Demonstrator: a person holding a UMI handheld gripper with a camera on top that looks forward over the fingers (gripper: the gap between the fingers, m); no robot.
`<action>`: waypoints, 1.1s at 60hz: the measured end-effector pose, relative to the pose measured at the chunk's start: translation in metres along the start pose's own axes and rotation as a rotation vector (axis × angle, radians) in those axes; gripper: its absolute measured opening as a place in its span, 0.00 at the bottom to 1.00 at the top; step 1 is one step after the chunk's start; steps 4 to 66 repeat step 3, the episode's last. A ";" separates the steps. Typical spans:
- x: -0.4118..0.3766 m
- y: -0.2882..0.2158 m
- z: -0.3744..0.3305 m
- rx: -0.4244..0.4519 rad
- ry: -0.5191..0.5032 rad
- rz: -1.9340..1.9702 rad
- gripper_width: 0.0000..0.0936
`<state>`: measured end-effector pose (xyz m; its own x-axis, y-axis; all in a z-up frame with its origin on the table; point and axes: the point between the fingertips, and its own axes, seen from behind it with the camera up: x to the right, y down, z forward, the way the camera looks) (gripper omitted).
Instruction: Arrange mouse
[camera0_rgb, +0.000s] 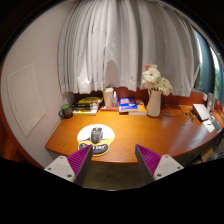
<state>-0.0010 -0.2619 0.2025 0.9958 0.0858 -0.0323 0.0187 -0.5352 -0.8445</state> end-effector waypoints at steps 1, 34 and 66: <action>0.001 -0.001 -0.001 0.003 0.000 0.000 0.91; 0.001 -0.004 -0.003 0.010 0.001 0.001 0.91; 0.001 -0.004 -0.003 0.010 0.001 0.001 0.91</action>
